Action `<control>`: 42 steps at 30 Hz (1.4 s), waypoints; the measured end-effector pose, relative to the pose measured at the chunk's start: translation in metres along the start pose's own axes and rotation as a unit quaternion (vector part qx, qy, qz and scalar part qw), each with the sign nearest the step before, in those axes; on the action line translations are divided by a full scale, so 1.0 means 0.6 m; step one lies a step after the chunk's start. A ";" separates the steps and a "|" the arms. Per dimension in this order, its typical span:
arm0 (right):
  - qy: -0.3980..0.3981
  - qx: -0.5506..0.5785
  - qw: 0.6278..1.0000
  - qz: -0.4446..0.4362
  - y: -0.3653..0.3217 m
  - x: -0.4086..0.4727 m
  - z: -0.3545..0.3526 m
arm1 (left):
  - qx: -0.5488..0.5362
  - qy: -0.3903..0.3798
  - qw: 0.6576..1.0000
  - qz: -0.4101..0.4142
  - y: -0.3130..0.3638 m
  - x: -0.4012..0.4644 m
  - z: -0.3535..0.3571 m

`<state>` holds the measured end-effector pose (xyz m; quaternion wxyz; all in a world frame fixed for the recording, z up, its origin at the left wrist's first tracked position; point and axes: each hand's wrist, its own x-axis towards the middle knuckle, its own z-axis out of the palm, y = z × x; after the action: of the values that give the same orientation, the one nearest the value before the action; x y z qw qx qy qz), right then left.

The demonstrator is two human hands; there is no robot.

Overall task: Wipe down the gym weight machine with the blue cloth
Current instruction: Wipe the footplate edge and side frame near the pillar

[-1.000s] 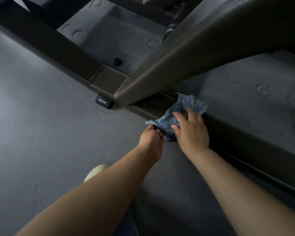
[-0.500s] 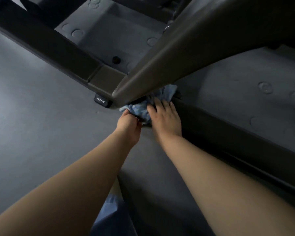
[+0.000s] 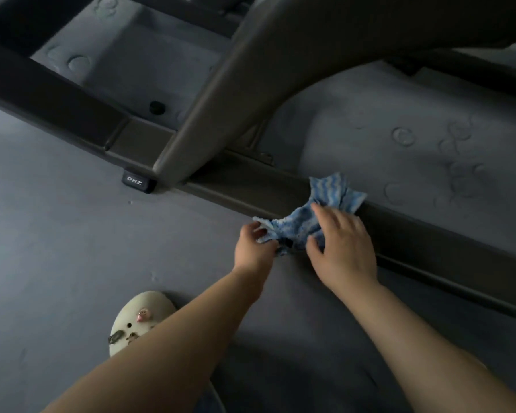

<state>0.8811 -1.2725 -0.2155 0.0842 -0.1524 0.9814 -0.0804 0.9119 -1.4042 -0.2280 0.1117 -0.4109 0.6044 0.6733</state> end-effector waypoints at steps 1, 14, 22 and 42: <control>0.043 0.012 0.999 0.007 -0.004 0.003 0.002 | 0.085 0.046 0.994 0.040 -0.005 -0.003 -0.004; -0.102 -0.016 0.994 -0.031 -0.020 0.120 0.009 | -0.003 0.104 0.995 -0.002 0.020 -0.050 0.110; -0.238 0.098 0.964 -0.062 -0.037 0.221 -0.015 | -0.186 0.224 0.957 -0.001 0.035 -0.011 0.098; -0.179 -0.049 0.983 0.013 0.154 0.091 -0.035 | -0.133 0.120 0.971 -0.159 -0.041 -0.027 0.222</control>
<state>0.7996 -1.1999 -0.2197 0.2519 -0.1556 0.9552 -0.0030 0.8825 -1.2717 -0.2439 0.0884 -0.5905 0.4457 0.6670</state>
